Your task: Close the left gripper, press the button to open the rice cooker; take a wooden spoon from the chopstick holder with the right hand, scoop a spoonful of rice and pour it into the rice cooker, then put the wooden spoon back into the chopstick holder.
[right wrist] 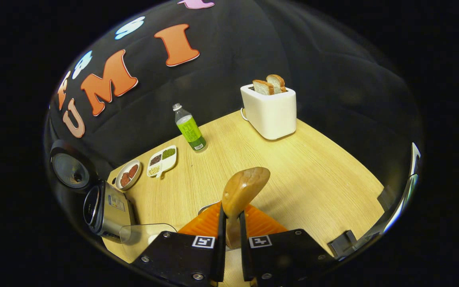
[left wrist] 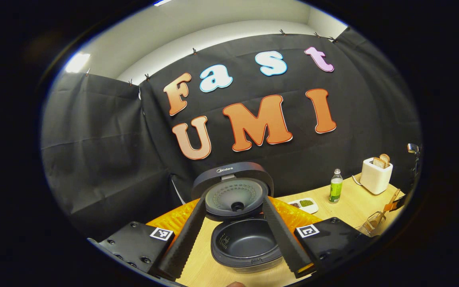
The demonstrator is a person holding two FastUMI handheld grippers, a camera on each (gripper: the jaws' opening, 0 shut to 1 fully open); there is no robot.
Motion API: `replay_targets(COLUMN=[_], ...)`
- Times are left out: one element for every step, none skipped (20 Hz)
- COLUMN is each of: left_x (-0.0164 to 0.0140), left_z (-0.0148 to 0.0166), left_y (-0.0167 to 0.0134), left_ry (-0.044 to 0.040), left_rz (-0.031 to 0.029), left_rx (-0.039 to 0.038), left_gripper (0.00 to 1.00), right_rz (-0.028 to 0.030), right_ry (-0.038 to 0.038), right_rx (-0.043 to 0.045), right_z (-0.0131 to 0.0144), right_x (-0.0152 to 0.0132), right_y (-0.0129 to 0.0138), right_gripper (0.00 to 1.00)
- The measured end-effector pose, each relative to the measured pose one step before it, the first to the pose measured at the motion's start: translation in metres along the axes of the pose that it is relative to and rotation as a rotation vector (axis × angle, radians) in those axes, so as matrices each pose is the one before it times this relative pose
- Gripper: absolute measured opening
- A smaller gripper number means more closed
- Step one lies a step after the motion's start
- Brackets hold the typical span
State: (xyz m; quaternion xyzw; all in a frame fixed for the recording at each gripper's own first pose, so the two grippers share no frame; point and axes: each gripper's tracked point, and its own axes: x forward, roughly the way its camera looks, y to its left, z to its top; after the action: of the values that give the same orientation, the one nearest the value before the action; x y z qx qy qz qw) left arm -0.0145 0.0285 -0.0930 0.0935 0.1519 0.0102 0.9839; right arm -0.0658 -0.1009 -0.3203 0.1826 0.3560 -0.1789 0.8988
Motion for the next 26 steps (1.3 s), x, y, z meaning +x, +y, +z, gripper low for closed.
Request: replay_targets(left_x=[0.00043, -0.00156, 0.00091, 0.00091, 0.00011, -0.00058, -0.00037, -0.00052, -0.00033, -0.00051, -0.00107, -0.00067, -0.00042, -0.00139, -0.00002, 0.0, 0.00082, 0.00053, 0.00063, 0.0003, 0.00052, 0.00046, 0.00185, -0.00012, 0.00072, 0.0007], left_z=[-0.0004, -0.00073, -0.00016, 0.00073, 0.00014, 0.00195, 0.00193, 0.0014, 0.0003, -0.00072, 0.00037, 0.00075, -0.00009, -0.002, -0.00188, -0.00175, -0.00177, -0.00196, -0.00171, -0.00164, -0.00143, -0.00284, -0.00083, -0.00145, -0.00248, -0.00269], left_y=[0.00006, -0.00026, 0.00013, 0.00024, 0.00071, 0.0013, 0.00023, -0.00063, -0.00043, 0.00023, 0.00022, 0.00216, 0.00243, 0.00196, 0.00065, 0.00153, 0.00124, 0.00158, 0.00098, 0.00025, 0.00062, 0.00096, 0.00097, 0.00193, 0.00068, -0.00063], left_ry=[-0.00068, 0.00085, -0.00154, -0.0018, -0.00176, -0.00403, -0.00506, -0.00438, -0.00332, -0.00185, -0.00337, -0.00321, -0.0009, 0.00121, 0.00335, 0.00206, 0.003, 0.00494, 0.0034, 0.00305, 0.00177, -0.00157, 0.00016, 0.00195, 0.00169, 0.00544], left_rz=[-0.00298, -0.0035, -0.0015, -0.00103, 0.00165, 0.00205, 0.00028, -0.00345, -0.00196, -0.00422, -0.00219, 0.00221, 0.002, 0.00076, -0.00065, 0.00072, 0.00035, 0.00005, -0.00063, -0.00522, -0.00358, -0.00183, -0.00281, 0.00011, -0.00082, -0.00541], left_rx=[-0.00258, -0.00077, 0.00126, 0.00156, 0.00263, 0.0033, 0.0012, 0.00033, 0.0019, 0.0025, 0.0066, 0.00619, 0.00212, -0.00537, -0.01021, -0.01068, -0.00917, -0.00772, -0.00743, -0.00754, -0.00465, -0.00444, -0.00472, -0.00664, -0.00795, -0.00798], left_gripper=[0.88, 0.88, 0.88, 0.88, 0.88, 0.88, 0.88, 0.88, 0.88, 0.88, 0.88, 0.88, 0.88, 0.88, 0.88, 0.88, 0.88, 0.88, 0.88, 0.88, 0.88, 0.88, 0.88, 0.9, 0.92, 0.94], right_rz=[0.00127, 0.0014, -0.00027, 0.00108, -0.00473, -0.00382, 0.00052, 0.00509, -0.00289, 0.00204, -0.01425, -0.00671, -0.00303, 0.00828, 0.01255, 0.01917, 0.01317, 0.01028, 0.00864, 0.01854, 0.01169, 0.01478, 0.01242, 0.01511, 0.01916, 0.02901], right_ry=[-0.00968, -0.00728, -0.00881, -0.00805, -0.00414, -0.00009, 0.00501, 0.00694, 0.00678, -0.00238, -0.00833, -0.01168, -0.01718, -0.01393, -0.01687, -0.01283, -0.01885, -0.01558, -0.01877, -0.00948, -0.009, -0.00673, -0.00787, -0.00065, 0.01016, 0.01781], right_rx=[-0.00585, -0.00202, -0.0035, -0.00065, 0.00113, 0.00258, 0.00612, -0.00045, -0.00301, -0.00337, 0.00091, -0.00011, 0.0126, 0.00793, 0.01207, 0.00273, -0.00761, -0.02009, -0.0145, -0.00855, 0.00151, -0.00196, 0.0043, 0.00481, 0.0064, 0.00669], right_z=[0.00117, 0.00029, 0.00136, 0.00095, 0.0015, -0.0009, 0.00093, -0.00046, -0.00077, 0.00196, 0.00324, 0.00405, 0.00718, 0.00756, 0.0087, 0.00691, 0.00894, 0.00591, 0.00732, 0.00593, 0.00461, 0.00372, 0.00363, 0.00118, -0.00282, -0.00588], right_x=[0.00071, 0.00107, 0.00226, 0.00224, 0.00219, 0.00233, -0.00054, 0.00183, -0.00046, -0.00054, -0.00301, -0.00439, -0.00619, -0.00785, -0.00735, -0.00871, -0.00757, -0.00686, -0.00489, -0.00803, -0.00557, -0.0064, -0.00649, -0.00541, -0.00424, -0.00349], right_y=[0.00091, 0.00024, 0.00086, 0.00025, 0.00044, -0.00032, 0.00122, 0.0017, -0.00095, 0.00031, -0.00246, -0.00072, 0.00051, 0.00285, 0.00395, 0.00552, 0.00556, 0.00393, 0.00439, 0.00881, 0.0069, 0.00711, 0.00704, 0.00849, 0.01013, 0.01221], right_gripper=[0.14, 0.13, 0.11, 0.11, 0.11, 0.11, 0.11, 0.09, 0.09, 0.07, 0.07, 0.07, 0.07, 0.08, 0.07, 0.08, 0.07, 0.07, 0.07, 0.07, 0.07, 0.07, 0.07, 0.07, 0.07, 0.07])
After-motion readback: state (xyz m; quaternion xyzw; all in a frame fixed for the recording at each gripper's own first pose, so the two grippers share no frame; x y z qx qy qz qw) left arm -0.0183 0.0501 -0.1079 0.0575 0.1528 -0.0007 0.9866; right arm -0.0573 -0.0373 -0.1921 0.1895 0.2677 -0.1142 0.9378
